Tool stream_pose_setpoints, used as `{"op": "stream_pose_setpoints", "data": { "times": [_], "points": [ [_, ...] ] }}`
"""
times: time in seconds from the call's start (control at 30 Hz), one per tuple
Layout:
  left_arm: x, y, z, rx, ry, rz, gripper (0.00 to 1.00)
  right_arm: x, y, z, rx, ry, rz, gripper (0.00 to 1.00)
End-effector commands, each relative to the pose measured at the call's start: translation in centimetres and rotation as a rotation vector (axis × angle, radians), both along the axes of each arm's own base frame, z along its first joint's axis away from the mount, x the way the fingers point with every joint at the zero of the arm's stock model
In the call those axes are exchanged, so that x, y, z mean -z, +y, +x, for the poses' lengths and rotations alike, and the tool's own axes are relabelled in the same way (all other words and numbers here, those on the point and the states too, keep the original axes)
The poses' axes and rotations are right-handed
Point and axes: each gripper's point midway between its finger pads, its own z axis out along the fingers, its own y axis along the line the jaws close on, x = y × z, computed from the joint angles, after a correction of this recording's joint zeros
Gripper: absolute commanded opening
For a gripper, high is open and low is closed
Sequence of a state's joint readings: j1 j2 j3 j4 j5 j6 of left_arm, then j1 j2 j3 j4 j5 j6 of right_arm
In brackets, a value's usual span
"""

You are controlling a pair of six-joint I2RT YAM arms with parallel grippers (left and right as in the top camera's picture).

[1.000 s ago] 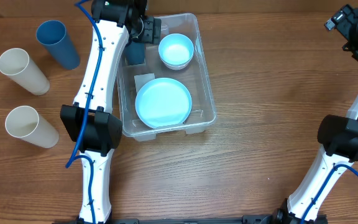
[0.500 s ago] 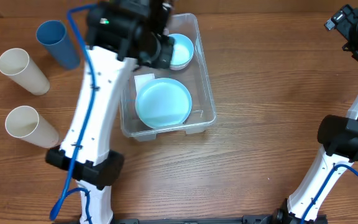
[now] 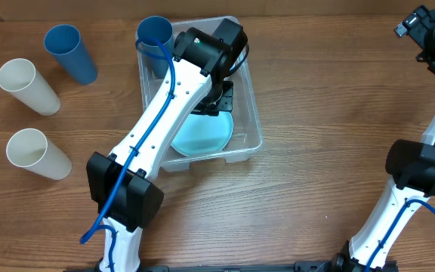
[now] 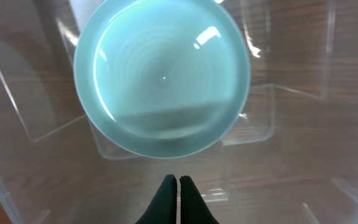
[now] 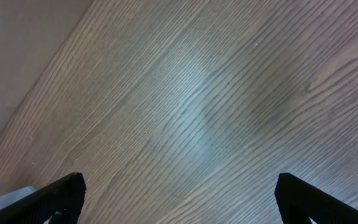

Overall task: Pack container
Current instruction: 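Move the left gripper back to the second blue cup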

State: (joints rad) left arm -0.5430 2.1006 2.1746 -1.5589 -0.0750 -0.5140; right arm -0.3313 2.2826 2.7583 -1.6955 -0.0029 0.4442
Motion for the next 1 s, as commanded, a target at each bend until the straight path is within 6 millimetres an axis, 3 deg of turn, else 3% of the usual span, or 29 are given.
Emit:
{"op": "stream_pose_setpoints", "data": {
  "times": [0.0,0.1,0.23,0.37,0.53,0.73,0.97],
  "points": [
    [3.2,2.1,-0.1,-0.16,0.006,0.104,0.05,-2.5,0.2,-0.4,-0.002,-0.062,-0.023,1.0],
    [6.4,2.9,-0.9,-0.228,0.049,0.133,0.05,-2.5,0.2,-0.4,-0.002,-0.062,-0.023,1.0],
    [7.9,4.9,-0.8,-0.354,0.043,0.179,0.04,-2.5,0.2,-0.4,-0.002,-0.062,-0.023,1.0],
    [8.0,7.5,-0.1,-0.446,0.046,0.192,0.04,-2.5,0.2,-0.4,-0.002,-0.062,-0.023,1.0],
    [7.5,14.0,-0.3,-0.631,0.09,0.279,0.04,-2.5,0.2,-0.4,-0.002,-0.062,-0.023,1.0],
    [7.1,15.0,0.2,-0.574,0.058,0.336,0.04,-2.5,0.2,-0.4,-0.002,-0.062,-0.023,1.0],
    [6.6,17.6,0.8,-0.49,0.049,0.411,0.04,-2.5,0.2,-0.4,-0.002,-0.062,-0.023,1.0]
  ]
}}
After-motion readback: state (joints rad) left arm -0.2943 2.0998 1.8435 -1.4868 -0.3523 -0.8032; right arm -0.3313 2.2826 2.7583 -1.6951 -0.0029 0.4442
